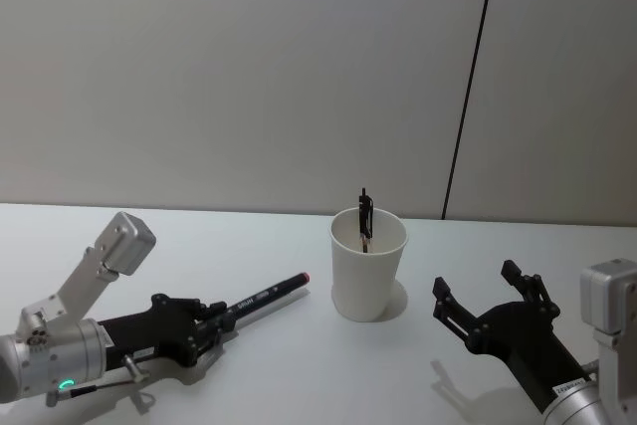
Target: Place the pen into the pen holder.
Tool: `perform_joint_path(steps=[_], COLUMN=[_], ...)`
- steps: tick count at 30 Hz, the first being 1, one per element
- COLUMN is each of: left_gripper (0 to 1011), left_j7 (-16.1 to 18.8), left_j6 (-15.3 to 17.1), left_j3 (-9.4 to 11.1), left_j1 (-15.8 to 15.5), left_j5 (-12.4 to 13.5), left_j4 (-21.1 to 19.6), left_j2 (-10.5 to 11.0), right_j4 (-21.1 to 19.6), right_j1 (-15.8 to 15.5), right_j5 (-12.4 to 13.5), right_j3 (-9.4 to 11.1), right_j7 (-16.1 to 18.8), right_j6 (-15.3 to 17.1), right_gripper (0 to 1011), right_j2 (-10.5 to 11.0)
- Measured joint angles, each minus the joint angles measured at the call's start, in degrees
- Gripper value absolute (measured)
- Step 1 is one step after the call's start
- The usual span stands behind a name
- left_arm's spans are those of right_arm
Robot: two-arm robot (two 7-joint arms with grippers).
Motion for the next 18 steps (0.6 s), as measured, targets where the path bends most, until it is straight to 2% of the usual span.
perform_joint_path(steps=[6, 18], left_gripper=[203, 204], left_j7=[1.65, 4.62], left_j6=[-1.33, -4.62], left_j3=[-1.29, -5.05], left_j1=[1.59, 6.35], left_j5=[-0.22, -1.55], left_j4=[-2.75, -11.79], left_j2=[0.86, 3.39], right_j4=[0.0, 0.0], right_j1=[0.0, 0.0], right_j5=[0.0, 0.0], right_j3=[0.0, 0.0], right_j7=[0.0, 0.0], right_j6=[0.0, 0.0], right_gripper=[1001, 1001], right_j2=[0.0, 0.0])
